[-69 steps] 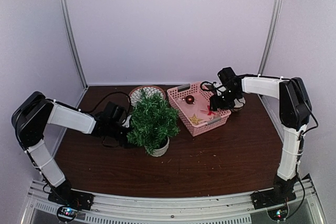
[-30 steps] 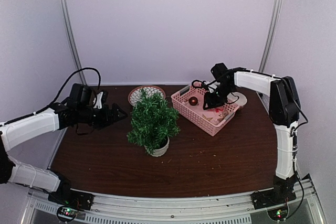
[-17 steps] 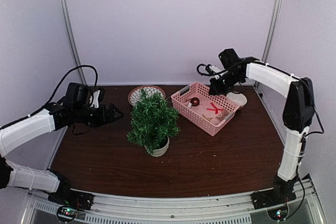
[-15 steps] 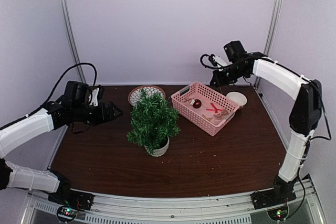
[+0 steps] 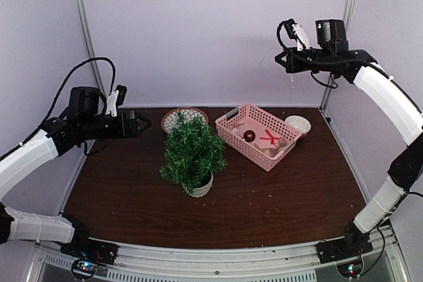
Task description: Decorate the small christmas tree
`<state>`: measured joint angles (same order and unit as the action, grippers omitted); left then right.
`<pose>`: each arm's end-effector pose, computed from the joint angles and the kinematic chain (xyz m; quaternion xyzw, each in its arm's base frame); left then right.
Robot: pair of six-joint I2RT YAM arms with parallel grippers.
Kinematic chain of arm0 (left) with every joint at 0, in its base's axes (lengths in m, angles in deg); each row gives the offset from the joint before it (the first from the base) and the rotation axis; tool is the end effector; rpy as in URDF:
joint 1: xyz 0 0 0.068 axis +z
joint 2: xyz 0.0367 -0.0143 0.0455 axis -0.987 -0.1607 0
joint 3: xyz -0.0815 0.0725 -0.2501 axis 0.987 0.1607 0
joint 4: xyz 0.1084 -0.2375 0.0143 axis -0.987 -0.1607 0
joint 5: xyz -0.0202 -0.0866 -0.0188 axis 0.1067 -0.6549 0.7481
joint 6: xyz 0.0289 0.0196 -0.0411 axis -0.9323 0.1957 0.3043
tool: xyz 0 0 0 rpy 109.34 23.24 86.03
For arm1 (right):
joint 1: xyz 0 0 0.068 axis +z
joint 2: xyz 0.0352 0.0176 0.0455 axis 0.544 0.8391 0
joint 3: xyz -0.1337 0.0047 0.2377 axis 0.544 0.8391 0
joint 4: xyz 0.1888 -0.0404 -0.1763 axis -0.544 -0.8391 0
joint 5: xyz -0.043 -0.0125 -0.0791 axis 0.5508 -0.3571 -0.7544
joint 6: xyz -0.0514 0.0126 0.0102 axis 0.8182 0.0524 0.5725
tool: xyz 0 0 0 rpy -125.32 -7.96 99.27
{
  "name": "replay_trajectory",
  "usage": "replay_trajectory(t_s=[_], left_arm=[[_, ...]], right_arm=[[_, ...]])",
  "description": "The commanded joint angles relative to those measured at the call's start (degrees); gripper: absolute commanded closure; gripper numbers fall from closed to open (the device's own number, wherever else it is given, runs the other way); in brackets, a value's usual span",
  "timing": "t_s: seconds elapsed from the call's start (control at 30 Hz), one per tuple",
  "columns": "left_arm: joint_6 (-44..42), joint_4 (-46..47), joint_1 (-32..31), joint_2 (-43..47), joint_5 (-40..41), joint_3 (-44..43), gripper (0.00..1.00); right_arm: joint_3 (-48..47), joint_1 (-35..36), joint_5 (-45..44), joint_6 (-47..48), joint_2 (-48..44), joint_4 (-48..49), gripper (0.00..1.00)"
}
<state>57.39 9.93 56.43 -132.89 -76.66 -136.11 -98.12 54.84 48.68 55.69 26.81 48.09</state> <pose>0.2157 -0.1067 0.3225 0.0190 0.8547 -0.3252 0.4041 0.3212 0.1418 0.4557 -0.2379 0.7755 0.2502 0.5286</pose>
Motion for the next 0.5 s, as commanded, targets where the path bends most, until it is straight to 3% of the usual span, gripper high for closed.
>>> replay_trajectory(t_s=[0.0, 0.47], left_arm=[[-4.0, 3.2, 0.4, 1.6, -0.3, -2.7, 0.14], [-9.5, 7.0, -0.9, -1.3, -5.4, -10.4, 0.15]], right_arm=[[-2.1, 0.5, 2.9, -0.9, -3.8, 4.0, 1.0], [-7.4, 1.7, 8.3, -2.3, -10.4, 7.1, 1.0]])
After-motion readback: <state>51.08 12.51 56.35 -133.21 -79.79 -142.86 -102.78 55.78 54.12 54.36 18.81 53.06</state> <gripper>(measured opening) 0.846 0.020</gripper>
